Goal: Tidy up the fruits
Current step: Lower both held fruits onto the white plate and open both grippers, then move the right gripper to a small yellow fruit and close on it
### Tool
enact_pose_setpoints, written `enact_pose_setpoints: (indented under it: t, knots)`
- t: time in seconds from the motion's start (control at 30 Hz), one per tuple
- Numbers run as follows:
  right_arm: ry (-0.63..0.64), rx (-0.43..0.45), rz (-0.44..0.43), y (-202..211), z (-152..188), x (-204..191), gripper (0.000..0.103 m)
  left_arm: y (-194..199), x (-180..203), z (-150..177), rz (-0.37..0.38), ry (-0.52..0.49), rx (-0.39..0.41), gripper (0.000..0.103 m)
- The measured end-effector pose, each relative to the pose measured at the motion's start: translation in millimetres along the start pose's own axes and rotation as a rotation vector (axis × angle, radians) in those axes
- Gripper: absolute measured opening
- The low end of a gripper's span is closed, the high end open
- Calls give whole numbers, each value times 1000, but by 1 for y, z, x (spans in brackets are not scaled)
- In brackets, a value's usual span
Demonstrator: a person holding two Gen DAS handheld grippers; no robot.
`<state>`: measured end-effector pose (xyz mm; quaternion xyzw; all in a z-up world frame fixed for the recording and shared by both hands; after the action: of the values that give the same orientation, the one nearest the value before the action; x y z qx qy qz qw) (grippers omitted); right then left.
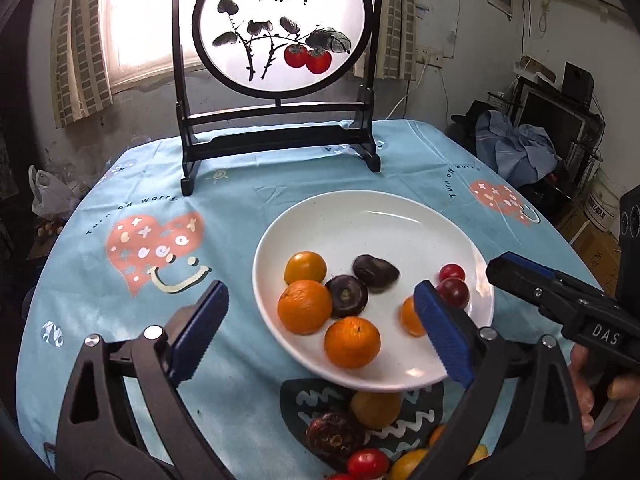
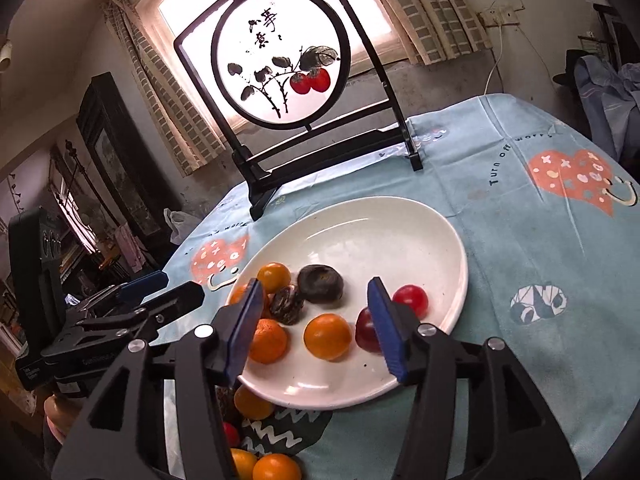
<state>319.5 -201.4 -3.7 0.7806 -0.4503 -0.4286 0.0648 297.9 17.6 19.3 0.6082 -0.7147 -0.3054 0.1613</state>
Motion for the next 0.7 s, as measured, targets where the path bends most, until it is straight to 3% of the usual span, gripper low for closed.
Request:
enact_pose_setpoints:
  t: [0.2, 0.43, 0.7]
  knots:
    - [81, -95, 55, 9, 40, -9, 56, 30, -1, 53, -23, 50, -60, 99]
    - [85, -157, 44, 36, 82, -6, 56, 59, 9, 116, 25, 127, -121, 99]
    - [192, -191, 197, 51, 123, -15, 56, 72, 32, 148, 55, 106, -131, 99]
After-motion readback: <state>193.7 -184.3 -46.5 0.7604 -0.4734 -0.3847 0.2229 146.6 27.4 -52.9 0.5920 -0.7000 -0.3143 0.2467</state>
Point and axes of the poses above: each gripper's, at about its wrist camera, not at the fingertips, and y roughly against the way its jaws point, x to its right, z to its underside, the point moved 1 cm from there along -y, roughly the way its jaws point, and after that the axes turned 14 degrees about -y, right-handed, at the moved point
